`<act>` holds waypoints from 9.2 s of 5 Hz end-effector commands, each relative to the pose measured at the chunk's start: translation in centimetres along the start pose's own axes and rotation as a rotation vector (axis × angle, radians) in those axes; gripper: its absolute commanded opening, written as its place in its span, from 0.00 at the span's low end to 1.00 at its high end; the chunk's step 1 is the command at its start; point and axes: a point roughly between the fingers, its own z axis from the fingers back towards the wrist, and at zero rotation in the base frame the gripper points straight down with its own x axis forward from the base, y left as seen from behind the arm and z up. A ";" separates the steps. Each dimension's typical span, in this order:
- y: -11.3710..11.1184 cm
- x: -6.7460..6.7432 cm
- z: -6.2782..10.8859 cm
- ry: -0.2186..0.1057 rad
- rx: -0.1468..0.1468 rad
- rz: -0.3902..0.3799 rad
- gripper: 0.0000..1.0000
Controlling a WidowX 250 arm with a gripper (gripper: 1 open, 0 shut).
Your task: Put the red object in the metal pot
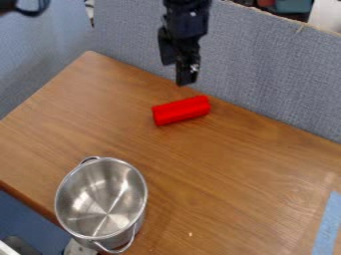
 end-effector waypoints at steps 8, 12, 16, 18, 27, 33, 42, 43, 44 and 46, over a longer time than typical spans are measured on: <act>-2.8 3.1 -3.0 -0.057 0.090 0.291 1.00; -1.3 5.3 -8.2 -0.061 0.154 0.494 1.00; 4.1 6.5 -7.8 -0.110 0.213 0.311 1.00; 5.9 6.7 -12.7 -0.084 0.183 0.417 0.00; -3.2 8.9 -13.9 -0.158 0.051 0.750 0.00; -1.7 -1.2 -0.8 -0.345 0.082 1.148 0.00; -13.6 -10.0 3.8 -0.396 0.080 1.316 0.00; -14.1 -9.0 3.6 -0.386 0.108 1.417 0.00; -11.5 -11.2 4.6 -0.399 0.096 1.367 0.00; -11.0 -11.6 1.2 -0.356 0.092 1.207 0.00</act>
